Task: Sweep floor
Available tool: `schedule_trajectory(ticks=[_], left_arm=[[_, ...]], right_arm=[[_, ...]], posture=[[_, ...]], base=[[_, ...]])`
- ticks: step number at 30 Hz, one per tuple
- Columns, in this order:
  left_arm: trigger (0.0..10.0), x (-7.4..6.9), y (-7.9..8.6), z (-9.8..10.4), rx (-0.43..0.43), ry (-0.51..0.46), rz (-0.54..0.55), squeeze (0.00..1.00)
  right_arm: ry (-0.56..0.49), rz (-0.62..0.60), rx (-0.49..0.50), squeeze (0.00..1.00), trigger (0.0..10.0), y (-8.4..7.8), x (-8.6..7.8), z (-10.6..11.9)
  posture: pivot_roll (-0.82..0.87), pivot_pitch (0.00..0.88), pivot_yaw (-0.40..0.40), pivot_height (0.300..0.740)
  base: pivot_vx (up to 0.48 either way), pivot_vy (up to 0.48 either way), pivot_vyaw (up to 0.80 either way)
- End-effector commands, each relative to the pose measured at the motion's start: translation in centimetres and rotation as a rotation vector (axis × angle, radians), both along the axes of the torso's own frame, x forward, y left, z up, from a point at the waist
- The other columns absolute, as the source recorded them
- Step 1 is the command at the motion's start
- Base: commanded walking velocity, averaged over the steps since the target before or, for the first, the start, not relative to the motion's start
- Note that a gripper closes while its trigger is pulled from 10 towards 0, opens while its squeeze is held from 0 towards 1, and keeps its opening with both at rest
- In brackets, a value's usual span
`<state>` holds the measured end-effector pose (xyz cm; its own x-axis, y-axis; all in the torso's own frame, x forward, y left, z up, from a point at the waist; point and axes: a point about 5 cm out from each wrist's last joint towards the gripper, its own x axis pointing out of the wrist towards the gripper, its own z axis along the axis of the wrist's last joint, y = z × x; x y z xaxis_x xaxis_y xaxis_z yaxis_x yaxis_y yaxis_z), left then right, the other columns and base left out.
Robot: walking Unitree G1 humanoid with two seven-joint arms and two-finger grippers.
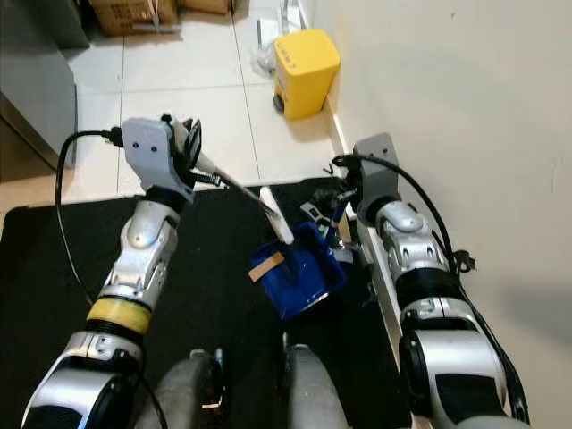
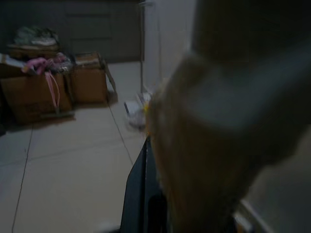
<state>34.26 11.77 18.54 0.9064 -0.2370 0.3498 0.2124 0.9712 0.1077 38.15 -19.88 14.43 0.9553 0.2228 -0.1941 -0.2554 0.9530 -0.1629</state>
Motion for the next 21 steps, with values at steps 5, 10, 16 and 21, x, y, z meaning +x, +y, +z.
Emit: schedule_trajectory(ticks=[5,10,16,21], left_arm=[[10.0,-0.9,1.2,-1.0,0.026,0.120,-0.007,0.00],[10.0,-0.9,3.5,-0.8,0.014,0.202,0.054,0.00],[10.0,-1.4,4.2,-0.7,0.091,0.252,0.066,0.00],[10.0,-1.7,3.8,-2.6,0.110,0.295,0.046,0.00]], right_arm=[[0.113,0.012,0.054,0.00,10.0,0.4,-0.9,-2.7],[0.115,0.010,0.051,0.00,10.0,0.3,-0.9,-2.8],[0.118,0.010,0.048,0.00,10.0,0.2,-0.9,-2.9],[0.117,0.014,0.046,0.00,10.0,0.3,-0.9,-2.8]], posture=[[-0.04,0.311,-0.027,0.740],[-0.04,0.310,-0.029,0.740],[-0.03,0.308,-0.031,0.740],[-0.05,0.308,-0.035,0.740]], base=[[0.000,0.000,0.00],[0.000,0.000,0.00],[0.000,0.000,0.00],[0.000,0.000,0.00]])
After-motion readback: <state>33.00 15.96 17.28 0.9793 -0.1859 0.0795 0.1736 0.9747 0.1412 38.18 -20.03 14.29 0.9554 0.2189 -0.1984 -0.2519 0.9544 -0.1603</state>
